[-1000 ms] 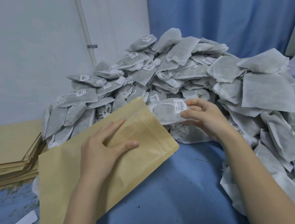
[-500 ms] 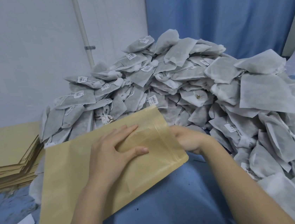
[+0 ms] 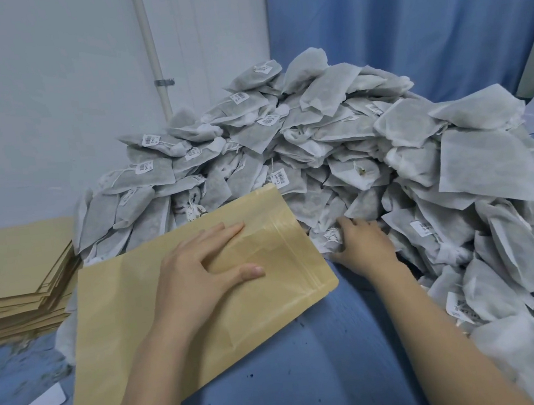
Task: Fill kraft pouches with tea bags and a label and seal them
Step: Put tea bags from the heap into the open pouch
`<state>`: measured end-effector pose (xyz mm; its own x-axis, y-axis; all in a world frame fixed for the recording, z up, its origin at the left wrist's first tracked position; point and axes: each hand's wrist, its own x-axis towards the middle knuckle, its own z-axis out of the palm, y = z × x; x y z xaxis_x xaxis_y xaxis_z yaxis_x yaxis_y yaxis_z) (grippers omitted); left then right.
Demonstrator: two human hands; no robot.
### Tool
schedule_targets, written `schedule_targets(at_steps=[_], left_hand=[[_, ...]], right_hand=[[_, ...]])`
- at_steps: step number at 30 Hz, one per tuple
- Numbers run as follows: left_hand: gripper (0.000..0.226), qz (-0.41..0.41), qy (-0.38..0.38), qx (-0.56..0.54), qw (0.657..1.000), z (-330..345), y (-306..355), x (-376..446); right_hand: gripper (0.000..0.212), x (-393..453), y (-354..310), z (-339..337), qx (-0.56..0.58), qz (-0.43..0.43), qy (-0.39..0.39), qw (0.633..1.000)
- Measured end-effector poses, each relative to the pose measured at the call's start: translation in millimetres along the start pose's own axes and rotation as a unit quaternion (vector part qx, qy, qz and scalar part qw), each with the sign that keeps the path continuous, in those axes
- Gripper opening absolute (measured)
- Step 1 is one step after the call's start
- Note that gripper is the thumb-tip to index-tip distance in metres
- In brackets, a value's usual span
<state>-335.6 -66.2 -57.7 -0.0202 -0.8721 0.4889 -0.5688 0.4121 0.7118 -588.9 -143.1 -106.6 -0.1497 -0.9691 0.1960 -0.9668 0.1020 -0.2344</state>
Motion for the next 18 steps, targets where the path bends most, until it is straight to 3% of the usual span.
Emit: schedule_targets(at_steps=[3,6,9,13,15,18], left_hand=[[0.064,-0.003,0.008,-0.009,1.0,-2.5,-1.4,0.4],[0.063,-0.006,0.011,-0.006,1.0,-3.1,-2.0,-0.1],[0.061,-0.008,0.012,-0.01,1.0,-3.3,-1.9,-0.2],[0.063,-0.01,0.015,-0.02,1.0,-4.0,-1.9,0.6],[0.065,-0.005,0.004,-0.023,1.0,-3.6,-1.0,-0.1],[0.063,0.015,-0.025,-0.017,0.999,-0.5,5.4,-1.7]], right_hand=[[0.04,2.5,3.1,-10.1,0.048,0.004,0.037,0.998],[0.018,2.4,-0.3,-29.7,0.261,0.032,0.05,0.963],[0.036,0.3,-4.4,-54.4,0.441,0.045,0.095,0.891],[0.019,-10.8,-15.8,-72.6,0.519,0.011,-0.003,0.854],[0.016,-14.4,-27.6,-73.6,0.489,-0.022,-0.016,0.872],[0.018,-19.2,-45.2,-75.3,0.343,-0.077,-0.015,0.936]])
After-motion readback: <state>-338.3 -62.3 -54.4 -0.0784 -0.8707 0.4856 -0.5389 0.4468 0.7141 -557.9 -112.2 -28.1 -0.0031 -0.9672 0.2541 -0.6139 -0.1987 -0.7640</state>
